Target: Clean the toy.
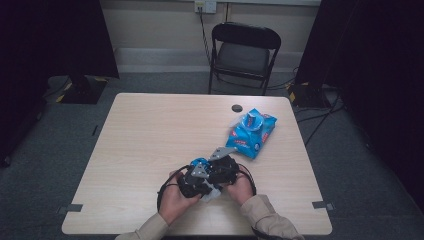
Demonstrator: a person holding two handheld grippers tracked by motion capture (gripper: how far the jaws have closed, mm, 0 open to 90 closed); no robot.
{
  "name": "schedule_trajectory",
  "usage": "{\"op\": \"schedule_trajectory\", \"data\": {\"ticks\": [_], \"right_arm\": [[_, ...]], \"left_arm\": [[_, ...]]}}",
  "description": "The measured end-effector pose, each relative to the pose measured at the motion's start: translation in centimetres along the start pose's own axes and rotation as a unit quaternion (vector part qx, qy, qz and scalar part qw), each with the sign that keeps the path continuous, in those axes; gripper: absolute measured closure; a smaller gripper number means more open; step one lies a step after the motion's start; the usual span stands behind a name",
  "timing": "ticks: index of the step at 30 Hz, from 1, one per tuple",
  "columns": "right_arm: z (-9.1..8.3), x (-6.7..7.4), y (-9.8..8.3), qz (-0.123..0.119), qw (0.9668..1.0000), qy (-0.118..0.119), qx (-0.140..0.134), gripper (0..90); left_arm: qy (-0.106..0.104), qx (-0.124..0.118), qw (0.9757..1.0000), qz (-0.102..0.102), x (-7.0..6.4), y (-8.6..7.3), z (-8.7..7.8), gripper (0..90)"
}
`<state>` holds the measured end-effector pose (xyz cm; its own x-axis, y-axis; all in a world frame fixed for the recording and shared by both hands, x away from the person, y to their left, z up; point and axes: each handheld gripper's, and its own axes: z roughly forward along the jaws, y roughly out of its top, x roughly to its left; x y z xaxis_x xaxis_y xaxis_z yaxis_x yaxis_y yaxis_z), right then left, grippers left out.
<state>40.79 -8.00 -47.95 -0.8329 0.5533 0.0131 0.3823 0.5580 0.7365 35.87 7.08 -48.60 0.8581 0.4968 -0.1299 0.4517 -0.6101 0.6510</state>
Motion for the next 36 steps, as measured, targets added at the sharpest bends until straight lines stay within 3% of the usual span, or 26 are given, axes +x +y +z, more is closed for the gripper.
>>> {"op": "schedule_trajectory", "data": {"ticks": [9, 18, 26, 30, 36], "right_arm": [[0.0, 0.0, 0.0, 0.000, 1.0000, -0.001, -0.001, 43.8], [0.0, -0.1, -0.1, 0.001, 1.0000, 0.001, -0.005, 43.8], [0.0, -0.1, -0.1, 0.003, 1.0000, 0.001, -0.005, 43.7], [0.0, 0.0, 0.0, 0.002, 1.0000, -0.001, -0.002, 43.8], [0.0, 0.0, -0.1, 0.002, 1.0000, 0.000, -0.005, 43.7]], "left_arm": [[-0.026, -0.018, 0.9995, -0.006, -0.6, -0.1, 0.5, 84.3], [-0.033, -0.010, 0.9994, 0.001, -0.7, -0.8, -0.6, 84.3], [-0.016, -0.012, 0.9997, -0.015, 0.8, -1.8, -2.8, 84.3], [0.001, -0.027, 0.9991, -0.034, 2.2, -2.4, -4.6, 84.3], [0.020, -0.035, 0.9976, -0.056, 3.7, -3.0, -5.8, 84.3]]}}
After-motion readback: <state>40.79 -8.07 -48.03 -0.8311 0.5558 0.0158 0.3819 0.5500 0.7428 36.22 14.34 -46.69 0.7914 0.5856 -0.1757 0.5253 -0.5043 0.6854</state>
